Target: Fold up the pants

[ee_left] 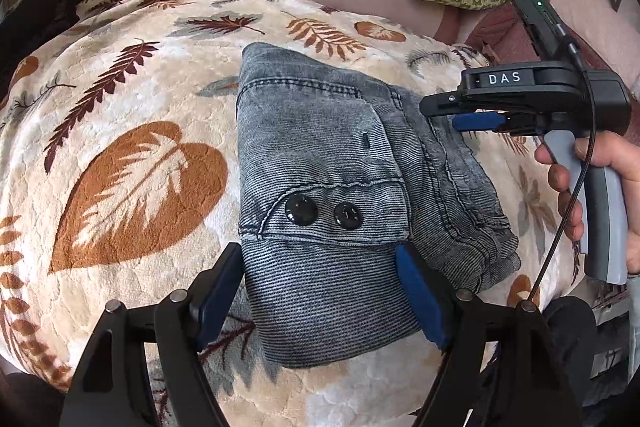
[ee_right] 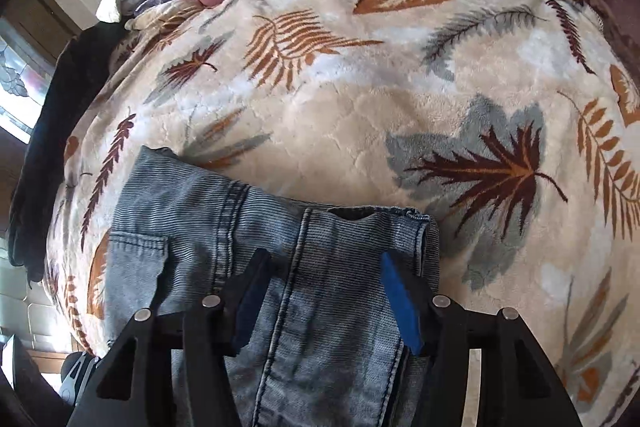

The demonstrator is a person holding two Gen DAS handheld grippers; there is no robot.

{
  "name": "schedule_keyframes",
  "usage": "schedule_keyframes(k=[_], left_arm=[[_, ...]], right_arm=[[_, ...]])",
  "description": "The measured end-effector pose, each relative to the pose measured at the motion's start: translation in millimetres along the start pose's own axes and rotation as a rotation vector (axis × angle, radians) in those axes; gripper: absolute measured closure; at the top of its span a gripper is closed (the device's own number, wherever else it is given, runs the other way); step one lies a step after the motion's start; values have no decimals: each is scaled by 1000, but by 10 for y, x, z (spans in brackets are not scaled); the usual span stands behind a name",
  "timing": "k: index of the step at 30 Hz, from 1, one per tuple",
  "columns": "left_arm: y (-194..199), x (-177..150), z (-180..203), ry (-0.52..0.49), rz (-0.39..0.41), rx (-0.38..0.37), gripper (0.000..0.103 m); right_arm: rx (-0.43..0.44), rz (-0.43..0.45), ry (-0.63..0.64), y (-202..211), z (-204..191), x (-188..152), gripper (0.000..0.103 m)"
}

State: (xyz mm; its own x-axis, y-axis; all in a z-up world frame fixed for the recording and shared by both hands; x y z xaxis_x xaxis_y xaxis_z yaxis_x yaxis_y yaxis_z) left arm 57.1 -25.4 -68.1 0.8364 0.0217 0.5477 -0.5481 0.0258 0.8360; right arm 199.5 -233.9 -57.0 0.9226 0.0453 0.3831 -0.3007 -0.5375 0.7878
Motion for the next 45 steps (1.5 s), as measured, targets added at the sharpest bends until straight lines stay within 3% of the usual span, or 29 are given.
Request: schedule_keyframes(k=[2, 5, 8, 10, 13, 15, 17, 18, 19, 20, 22, 27, 31, 36, 37, 45], left_arm=[[104, -3, -38, 22, 38, -12, 25], [-43, -32, -4, -1, -13, 27, 24], [-32, -37, -39, 20, -29, 15, 23], [123, -5, -77, 32, 11, 34, 24], [318, 1, -120, 40, 82, 57, 23], [258, -28, -123, 37, 63, 88, 23], [59, -90, -86, 16, -9, 112, 22], [19, -106, -80, 23, -12, 105, 21], [27, -104, -75, 32, -8, 105, 20], [71, -98, -75, 34, -5, 114, 21], [183, -67, -78, 31, 7, 110, 21], [455, -45, -136, 51, 81, 151, 21], [524, -71, -175, 61, 104, 190, 21], [516, -106, -199, 65, 105, 234, 21], [514, -109, -199, 68, 104, 238, 21], [531, -160, -140, 50, 112, 280, 21]], right_arm=[[-35, 18, 17, 55, 3, -62, 40], [-58, -91, -19, -235, 227, -193, 29], [-22, -25, -65, -39, 229, -204, 29], [-7, 37, -41, 210, 130, -262, 28], [-14, 78, 24, 489, -15, -512, 27], [-37, 90, 41, 555, -24, -747, 27], [-80, 28, 54, 408, 36, -988, 26], [-104, -26, 59, 247, 77, -1096, 26], [-96, -23, 53, 193, 128, -1164, 26], [-89, 21, 34, 257, 157, -1177, 21], [-61, 49, 2, 406, 162, -1168, 21], [-12, 298, 23, 906, 67, -1320, 20], [-36, 443, 35, 1006, 119, -1563, 17], [-21, 518, 69, 1109, 85, -1630, 16], [-27, 522, 73, 1097, 77, -1632, 11], [-2, 487, 104, 995, 14, -1698, 8]])
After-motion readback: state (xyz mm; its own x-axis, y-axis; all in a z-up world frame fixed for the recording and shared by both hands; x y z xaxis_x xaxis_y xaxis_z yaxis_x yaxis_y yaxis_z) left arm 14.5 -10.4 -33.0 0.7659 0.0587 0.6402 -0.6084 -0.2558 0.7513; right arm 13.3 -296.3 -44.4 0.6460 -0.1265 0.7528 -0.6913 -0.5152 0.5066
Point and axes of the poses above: each gripper's, at about its wrist camera, not at the fingertips, and y roughly against the way its jaws point, z to its right, x to its top, the point moved 2 cm from there along -y, roughly the way its jaws point, and after that the axes turned 15 degrees about x, right-handed, at the moved point
